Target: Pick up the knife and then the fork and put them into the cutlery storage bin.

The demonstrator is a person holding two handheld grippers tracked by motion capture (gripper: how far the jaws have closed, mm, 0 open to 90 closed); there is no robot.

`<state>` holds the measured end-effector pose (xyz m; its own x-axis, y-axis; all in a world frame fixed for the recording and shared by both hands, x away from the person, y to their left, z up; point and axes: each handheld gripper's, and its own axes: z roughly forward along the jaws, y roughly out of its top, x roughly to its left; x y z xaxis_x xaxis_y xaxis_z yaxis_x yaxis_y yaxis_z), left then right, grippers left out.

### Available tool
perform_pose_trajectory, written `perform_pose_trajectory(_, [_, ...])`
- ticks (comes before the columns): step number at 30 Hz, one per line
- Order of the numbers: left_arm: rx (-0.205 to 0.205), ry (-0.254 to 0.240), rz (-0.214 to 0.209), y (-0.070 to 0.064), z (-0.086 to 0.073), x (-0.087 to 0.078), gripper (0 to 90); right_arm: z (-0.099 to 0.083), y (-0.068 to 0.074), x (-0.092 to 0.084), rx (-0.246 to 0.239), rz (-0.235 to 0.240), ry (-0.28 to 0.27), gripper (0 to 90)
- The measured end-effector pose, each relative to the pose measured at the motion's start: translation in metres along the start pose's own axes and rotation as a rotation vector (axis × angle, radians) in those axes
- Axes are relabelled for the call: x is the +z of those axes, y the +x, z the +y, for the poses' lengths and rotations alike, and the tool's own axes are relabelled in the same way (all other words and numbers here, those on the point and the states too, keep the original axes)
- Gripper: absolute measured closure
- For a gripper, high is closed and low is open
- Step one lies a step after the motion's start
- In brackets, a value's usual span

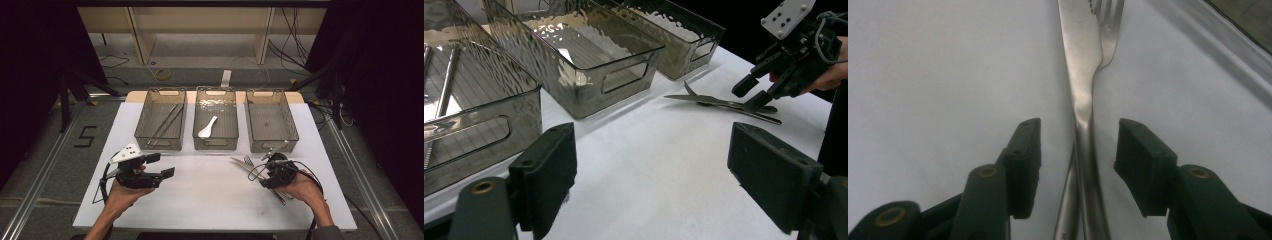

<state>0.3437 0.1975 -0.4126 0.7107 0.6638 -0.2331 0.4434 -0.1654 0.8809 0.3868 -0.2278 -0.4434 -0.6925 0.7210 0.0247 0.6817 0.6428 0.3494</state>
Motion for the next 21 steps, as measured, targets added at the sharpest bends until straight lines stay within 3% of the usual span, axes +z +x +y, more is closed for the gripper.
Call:
perform_pose_trajectory(14, [0.017,0.009,0.0,-0.0031,-0.0004,0.0013,19.4,0.0002,-0.0042,0.003,-0.029,-0.036,0.058,69.3])
perform_pose_trajectory(21, [0.022,0.016,0.001,-0.0032,-0.0006,0.0022,19.5,-0.0006,-0.0054,0.0049,-0.049,-0.02,0.096,73.4])
